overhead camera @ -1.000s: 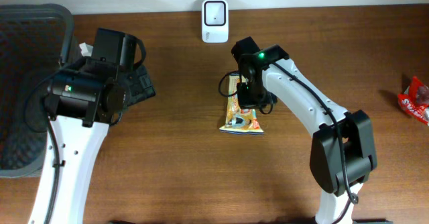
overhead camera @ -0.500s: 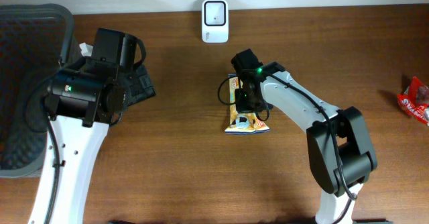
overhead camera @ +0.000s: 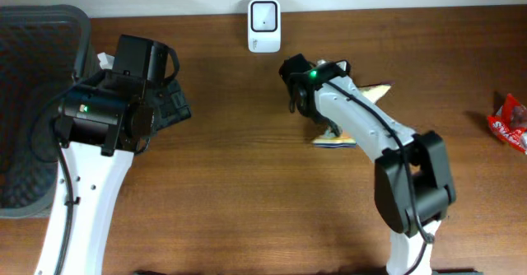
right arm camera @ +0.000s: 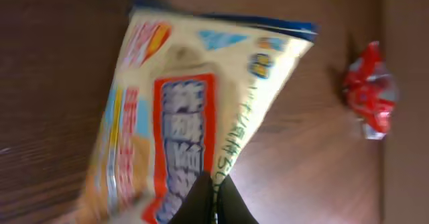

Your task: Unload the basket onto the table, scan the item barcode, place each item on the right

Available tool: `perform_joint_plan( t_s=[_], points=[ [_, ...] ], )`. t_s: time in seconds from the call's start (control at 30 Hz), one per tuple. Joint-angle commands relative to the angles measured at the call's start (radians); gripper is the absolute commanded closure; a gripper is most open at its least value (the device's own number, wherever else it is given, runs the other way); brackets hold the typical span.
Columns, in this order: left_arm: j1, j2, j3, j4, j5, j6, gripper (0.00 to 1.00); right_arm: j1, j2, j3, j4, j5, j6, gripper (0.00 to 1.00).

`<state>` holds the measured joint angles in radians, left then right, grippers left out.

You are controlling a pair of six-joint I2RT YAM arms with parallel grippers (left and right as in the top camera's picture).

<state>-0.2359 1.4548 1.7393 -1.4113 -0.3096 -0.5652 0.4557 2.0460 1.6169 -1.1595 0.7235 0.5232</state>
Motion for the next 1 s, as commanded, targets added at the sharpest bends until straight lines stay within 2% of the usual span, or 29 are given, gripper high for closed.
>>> perform_joint_plan(
  t_s=[0.0, 0.1, 0.17, 0.3, 0.33, 0.4, 0.43, 0.47, 0.5, 0.53, 0.57, 0.67, 0.73, 0.83, 0.9, 0.97],
  points=[
    [0.003, -0.014, 0.008, 0.0, 0.0, 0.002, 0.01, 0.044, 0.039, -0.013, 0.018, -0.113, 0.086, 0.96],
    [0.003, -0.014, 0.008, 0.0, 0.0, 0.002, 0.01, 0.097, 0.04, -0.013, 0.067, -0.241, 0.089, 0.96],
    [0.003, -0.014, 0.008, 0.0, 0.0, 0.002, 0.01, 0.134, 0.039, -0.01, 0.061, -0.241, 0.088, 0.96],
    [0.003, -0.014, 0.008, 0.0, 0.0, 0.002, 0.01, 0.127, 0.016, 0.109, -0.116, -0.246, 0.089, 0.95],
    [0.003, -0.014, 0.008, 0.0, 0.0, 0.002, 0.01, 0.116, 0.003, 0.171, -0.186, -0.25, 0.088, 0.92],
    [0.003, -0.014, 0.008, 0.0, 0.0, 0.002, 0.01, 0.088, -0.014, 0.294, -0.256, -0.312, 0.054, 0.53],
    [0.003, -0.014, 0.008, 0.0, 0.0, 0.002, 0.01, 0.075, -0.015, 0.325, -0.254, -0.352, 0.008, 0.53],
    [0.003, -0.014, 0.008, 0.0, 0.0, 0.002, 0.01, 0.043, -0.015, 0.361, -0.232, -0.438, -0.073, 0.58],
    [0.003, -0.014, 0.008, 0.0, 0.0, 0.002, 0.01, 0.013, -0.014, 0.361, -0.202, -0.511, -0.119, 0.69],
    [0.003, -0.014, 0.008, 0.0, 0.0, 0.002, 0.01, -0.021, -0.001, 0.355, -0.184, -0.574, -0.148, 0.88],
    [0.003, -0.014, 0.008, 0.0, 0.0, 0.002, 0.01, -0.045, 0.011, 0.348, -0.18, -0.605, -0.153, 0.96],
    [0.003, -0.014, 0.008, 0.0, 0.0, 0.002, 0.01, -0.134, 0.042, 0.237, -0.091, -0.68, -0.177, 0.96],
    [0.003, -0.014, 0.008, 0.0, 0.0, 0.002, 0.01, -0.208, 0.042, 0.099, 0.063, -0.922, -0.307, 0.96],
    [0.003, -0.014, 0.008, 0.0, 0.0, 0.002, 0.01, -0.343, 0.042, -0.149, 0.288, -1.139, -0.337, 0.96],
    [0.003, -0.014, 0.008, 0.0, 0.0, 0.002, 0.01, -0.409, 0.042, -0.264, 0.426, -1.288, -0.421, 0.96],
    [0.003, -0.014, 0.008, 0.0, 0.0, 0.002, 0.01, -0.489, 0.042, -0.313, 0.465, -1.408, -0.442, 0.96]
  ],
)
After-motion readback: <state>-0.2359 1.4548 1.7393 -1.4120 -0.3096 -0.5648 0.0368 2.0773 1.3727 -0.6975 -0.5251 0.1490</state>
